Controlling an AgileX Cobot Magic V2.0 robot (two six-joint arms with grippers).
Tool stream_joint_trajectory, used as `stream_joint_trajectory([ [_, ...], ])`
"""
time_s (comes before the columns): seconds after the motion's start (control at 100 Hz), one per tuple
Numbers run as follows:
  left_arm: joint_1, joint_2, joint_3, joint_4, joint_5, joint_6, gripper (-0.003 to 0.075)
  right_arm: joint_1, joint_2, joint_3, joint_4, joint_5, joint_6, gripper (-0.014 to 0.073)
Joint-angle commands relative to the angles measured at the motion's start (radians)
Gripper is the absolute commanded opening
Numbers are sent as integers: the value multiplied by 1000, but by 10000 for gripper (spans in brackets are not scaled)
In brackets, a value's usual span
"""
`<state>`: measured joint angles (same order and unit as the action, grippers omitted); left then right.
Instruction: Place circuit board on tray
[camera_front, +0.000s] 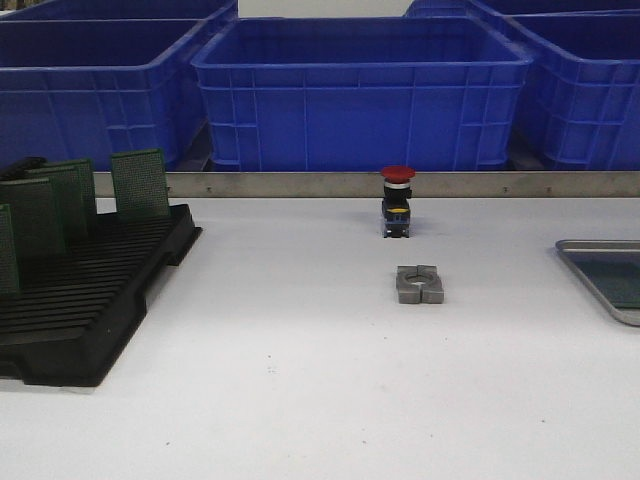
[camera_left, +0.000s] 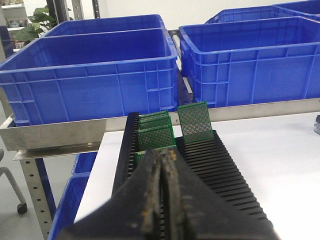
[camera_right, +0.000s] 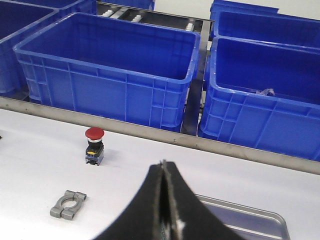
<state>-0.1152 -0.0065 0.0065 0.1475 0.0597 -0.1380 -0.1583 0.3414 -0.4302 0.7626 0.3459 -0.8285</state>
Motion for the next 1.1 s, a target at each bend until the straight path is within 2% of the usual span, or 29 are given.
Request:
stream_joint_trajectory([
  [0.0, 2, -35, 0, -4, -83, -9, -18, 5, -20, -23, -67, -60, 86, -69],
  [0.1, 2, -35, 0, -4, -83, -9, -18, 22, -51, -23, -233, -63, 221, -69],
  [0.31, 2, -35, 0, -4, -83, -9, -18, 60, -116, 19, -605, -136, 623, -69],
  [0.46, 2, -35, 0, -4, -83, -9, -18, 87, -172, 89, -747, -227, 797, -69],
  [0.84, 2, -35, 0, -4, -83, -9, -18, 156, -373, 242, -770, -263, 821, -69],
  [1.09, 2, -35, 0, -4, -83, -9, -18, 158, -373, 348, -770, -368, 839, -69],
])
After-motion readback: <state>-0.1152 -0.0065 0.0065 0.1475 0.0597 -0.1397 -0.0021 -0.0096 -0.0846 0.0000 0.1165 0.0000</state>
